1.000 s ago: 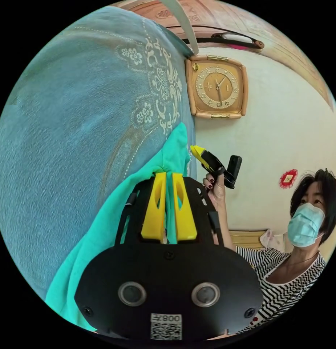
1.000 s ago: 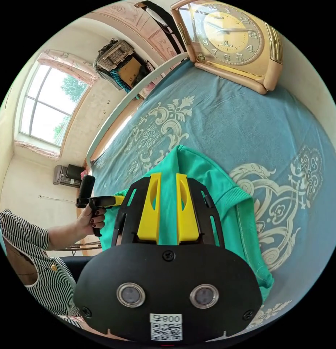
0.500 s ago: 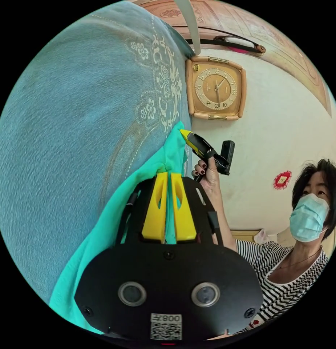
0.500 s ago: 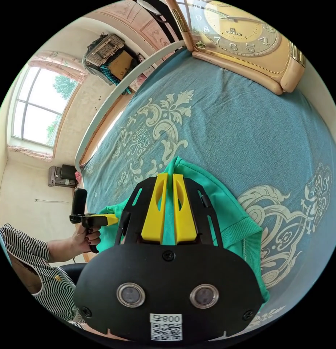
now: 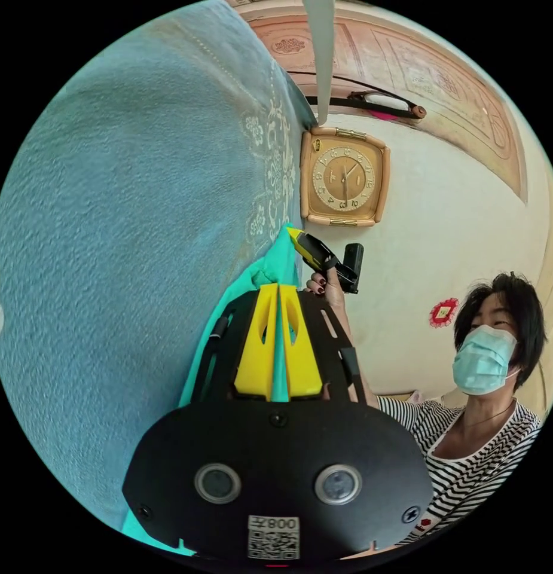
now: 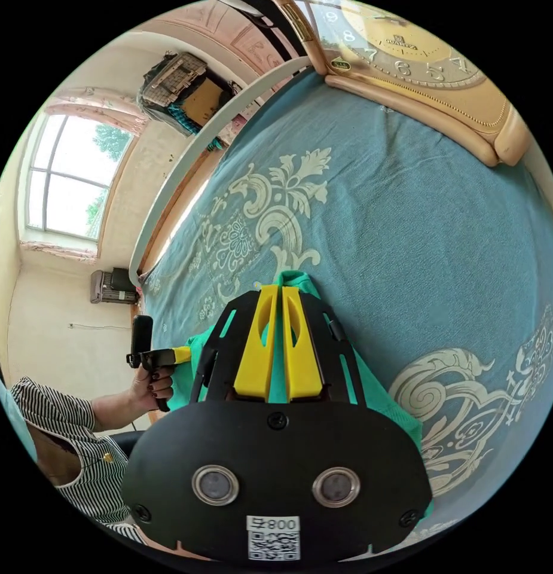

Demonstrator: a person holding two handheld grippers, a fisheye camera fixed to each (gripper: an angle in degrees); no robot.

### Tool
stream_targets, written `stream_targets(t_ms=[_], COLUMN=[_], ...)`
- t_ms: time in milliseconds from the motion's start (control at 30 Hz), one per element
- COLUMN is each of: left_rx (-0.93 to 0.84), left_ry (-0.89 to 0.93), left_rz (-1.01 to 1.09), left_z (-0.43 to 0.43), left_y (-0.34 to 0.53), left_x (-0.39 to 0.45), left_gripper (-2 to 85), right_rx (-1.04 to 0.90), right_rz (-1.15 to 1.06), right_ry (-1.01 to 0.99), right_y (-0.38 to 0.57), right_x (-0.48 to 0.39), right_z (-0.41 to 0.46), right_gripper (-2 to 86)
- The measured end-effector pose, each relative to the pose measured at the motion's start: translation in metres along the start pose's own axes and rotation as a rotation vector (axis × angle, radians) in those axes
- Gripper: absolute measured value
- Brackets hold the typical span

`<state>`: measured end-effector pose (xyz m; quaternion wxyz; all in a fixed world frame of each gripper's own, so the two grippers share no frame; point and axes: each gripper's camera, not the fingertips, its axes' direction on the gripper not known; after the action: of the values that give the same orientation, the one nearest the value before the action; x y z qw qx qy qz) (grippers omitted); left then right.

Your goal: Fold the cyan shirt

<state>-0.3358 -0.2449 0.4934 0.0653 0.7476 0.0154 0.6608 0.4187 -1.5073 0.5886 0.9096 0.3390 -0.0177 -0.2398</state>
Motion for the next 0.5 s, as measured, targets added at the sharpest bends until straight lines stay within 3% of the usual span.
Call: stream_targets(t_ms=[267,500], left_rx=[-0.008,-0.022], left_ry=[0.012,0.007], left_rz=[0.039,0.076], left_z=[-0.016,-0.02], left_y=[0.001,0.004], left_x=[0.007,0.015], left_gripper=[0.4,0.4], right_rx=[0.078,0.111], right_rz=[-0.005,-0.02], right_ry=[-0.115,-0.092], right_y=[0.03,0.065], right_x=[0.015,0.005], right_z=[-0.02,-0.029], right_gripper=[4.4,4.3])
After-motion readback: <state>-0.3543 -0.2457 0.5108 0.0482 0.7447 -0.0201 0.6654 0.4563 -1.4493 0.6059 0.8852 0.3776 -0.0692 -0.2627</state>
